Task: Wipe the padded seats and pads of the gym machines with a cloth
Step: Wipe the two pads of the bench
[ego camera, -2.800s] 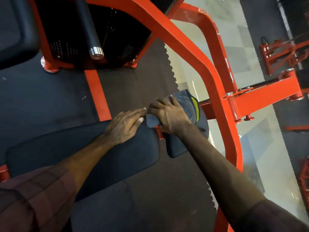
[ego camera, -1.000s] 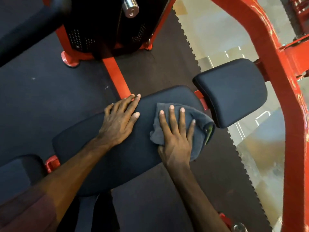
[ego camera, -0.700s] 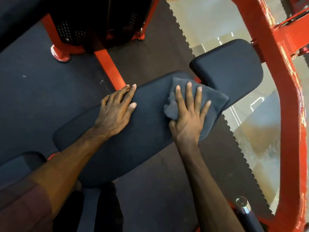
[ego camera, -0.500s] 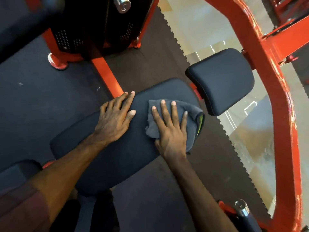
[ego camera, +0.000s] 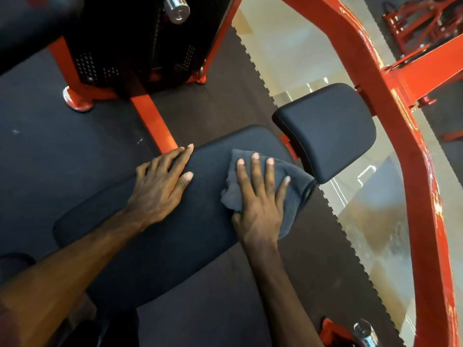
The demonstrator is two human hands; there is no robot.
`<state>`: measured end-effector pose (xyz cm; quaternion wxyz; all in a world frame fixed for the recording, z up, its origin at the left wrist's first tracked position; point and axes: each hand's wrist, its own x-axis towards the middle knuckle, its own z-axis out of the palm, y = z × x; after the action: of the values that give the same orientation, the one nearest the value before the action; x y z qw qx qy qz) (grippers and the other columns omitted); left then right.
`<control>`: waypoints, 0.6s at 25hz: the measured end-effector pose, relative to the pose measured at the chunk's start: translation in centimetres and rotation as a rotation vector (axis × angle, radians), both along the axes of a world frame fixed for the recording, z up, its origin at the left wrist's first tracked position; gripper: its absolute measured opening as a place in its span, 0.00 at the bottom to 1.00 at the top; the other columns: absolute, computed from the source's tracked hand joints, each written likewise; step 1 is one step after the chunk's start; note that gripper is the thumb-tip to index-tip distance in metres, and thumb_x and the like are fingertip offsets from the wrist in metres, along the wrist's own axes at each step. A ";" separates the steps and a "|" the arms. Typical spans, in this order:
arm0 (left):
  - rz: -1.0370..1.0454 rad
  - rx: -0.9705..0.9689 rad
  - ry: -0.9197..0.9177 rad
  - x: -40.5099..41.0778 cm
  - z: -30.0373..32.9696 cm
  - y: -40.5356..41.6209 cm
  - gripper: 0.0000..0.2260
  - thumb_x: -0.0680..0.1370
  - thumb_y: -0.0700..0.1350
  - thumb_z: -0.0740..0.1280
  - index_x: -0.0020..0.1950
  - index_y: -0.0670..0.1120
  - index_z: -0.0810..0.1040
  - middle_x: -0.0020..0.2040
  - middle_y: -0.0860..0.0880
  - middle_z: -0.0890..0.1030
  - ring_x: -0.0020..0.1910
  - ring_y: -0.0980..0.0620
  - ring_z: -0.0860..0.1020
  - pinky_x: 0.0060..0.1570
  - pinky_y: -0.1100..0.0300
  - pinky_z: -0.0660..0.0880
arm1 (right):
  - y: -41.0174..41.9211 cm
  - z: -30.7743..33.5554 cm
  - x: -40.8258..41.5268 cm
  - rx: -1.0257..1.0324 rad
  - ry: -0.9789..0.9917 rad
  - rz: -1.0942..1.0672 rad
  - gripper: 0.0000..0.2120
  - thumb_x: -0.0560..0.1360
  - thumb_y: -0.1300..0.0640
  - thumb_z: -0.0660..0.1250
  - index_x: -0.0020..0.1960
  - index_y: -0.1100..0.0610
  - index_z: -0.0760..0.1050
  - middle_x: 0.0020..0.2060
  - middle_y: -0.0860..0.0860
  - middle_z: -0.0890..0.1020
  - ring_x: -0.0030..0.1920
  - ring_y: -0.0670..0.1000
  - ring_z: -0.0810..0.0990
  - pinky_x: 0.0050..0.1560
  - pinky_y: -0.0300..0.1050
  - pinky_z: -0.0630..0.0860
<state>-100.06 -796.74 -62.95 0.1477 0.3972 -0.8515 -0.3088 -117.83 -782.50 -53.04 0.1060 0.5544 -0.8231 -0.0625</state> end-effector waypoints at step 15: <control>0.058 0.004 -0.002 0.8 -0.1 0.1 0.25 0.87 0.59 0.46 0.86 0.60 0.53 0.80 0.56 0.67 0.73 0.51 0.70 0.68 0.47 0.65 | 1.9 -0.6 4.1 0.002 -0.068 -0.090 0.48 0.74 0.50 0.75 0.86 0.52 0.52 0.86 0.54 0.48 0.85 0.61 0.44 0.80 0.74 0.47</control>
<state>-99.30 -796.62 -63.06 0.1548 0.4222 -0.8393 -0.3055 -113.70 -780.60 -53.62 0.0746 0.5186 -0.8503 -0.0493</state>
